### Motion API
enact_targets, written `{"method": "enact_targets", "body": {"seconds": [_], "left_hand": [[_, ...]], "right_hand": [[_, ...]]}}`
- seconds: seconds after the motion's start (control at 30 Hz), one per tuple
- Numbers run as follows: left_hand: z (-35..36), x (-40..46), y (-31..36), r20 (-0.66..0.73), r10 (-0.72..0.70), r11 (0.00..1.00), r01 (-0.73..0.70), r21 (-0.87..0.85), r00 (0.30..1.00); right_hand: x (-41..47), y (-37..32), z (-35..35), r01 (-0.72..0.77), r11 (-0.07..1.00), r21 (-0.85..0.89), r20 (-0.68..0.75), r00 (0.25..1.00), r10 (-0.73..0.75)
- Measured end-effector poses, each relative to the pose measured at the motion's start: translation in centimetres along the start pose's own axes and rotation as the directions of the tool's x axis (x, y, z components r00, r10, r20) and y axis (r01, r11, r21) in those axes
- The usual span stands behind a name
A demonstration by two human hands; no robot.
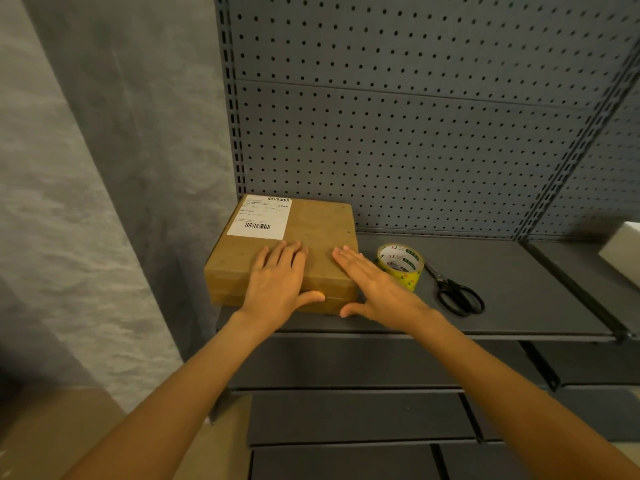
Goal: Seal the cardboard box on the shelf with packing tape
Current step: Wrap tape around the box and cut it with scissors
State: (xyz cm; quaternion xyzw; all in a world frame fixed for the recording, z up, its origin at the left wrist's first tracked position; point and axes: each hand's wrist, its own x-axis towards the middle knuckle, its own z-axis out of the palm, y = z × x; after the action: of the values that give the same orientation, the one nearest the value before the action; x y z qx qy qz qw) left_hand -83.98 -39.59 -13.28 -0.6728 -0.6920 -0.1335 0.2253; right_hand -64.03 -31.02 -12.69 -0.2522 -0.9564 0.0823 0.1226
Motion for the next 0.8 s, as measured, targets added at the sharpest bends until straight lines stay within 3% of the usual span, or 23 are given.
{"method": "enact_targets", "body": {"seconds": [0.13, 0.37, 0.47, 0.63, 0.73, 0.8], "left_hand": [[0.2, 0.0, -0.1, -0.007, 0.007, 1.0, -0.007, -0.007, 1.0], [0.3, -0.1, 0.0, -0.023, 0.004, 1.0, -0.005, -0.028, 1.0], [0.3, -0.1, -0.1, -0.029, 0.003, 1.0, -0.004, -0.026, 1.0], [0.1, -0.2, 0.1, -0.02, -0.004, 1.0, 0.003, -0.023, 1.0], [-0.1, -0.3, 0.3, 0.005, -0.022, 0.999, 0.022, -0.026, 1.0], [-0.3, -0.4, 0.5, 0.019, -0.039, 0.999, 0.039, -0.035, 0.999]], "right_hand": [[0.9, -1.7, -1.4, -0.144, 0.989, 0.007, 0.053, 0.988, 0.144], [0.7, -2.7, -0.7, -0.247, 0.968, -0.034, -0.066, 0.967, 0.244], [0.8, -3.4, -0.5, -0.276, 0.955, -0.11, -0.069, 0.96, 0.27], [0.7, -4.1, -0.6, -0.343, 0.935, -0.09, -0.015, 0.939, 0.343], [0.2, -4.1, -0.3, -0.451, 0.889, -0.081, -0.055, 0.893, 0.448], [-0.6, -4.1, 0.1, -0.526, 0.842, -0.123, -0.01, 0.849, 0.529]]}}
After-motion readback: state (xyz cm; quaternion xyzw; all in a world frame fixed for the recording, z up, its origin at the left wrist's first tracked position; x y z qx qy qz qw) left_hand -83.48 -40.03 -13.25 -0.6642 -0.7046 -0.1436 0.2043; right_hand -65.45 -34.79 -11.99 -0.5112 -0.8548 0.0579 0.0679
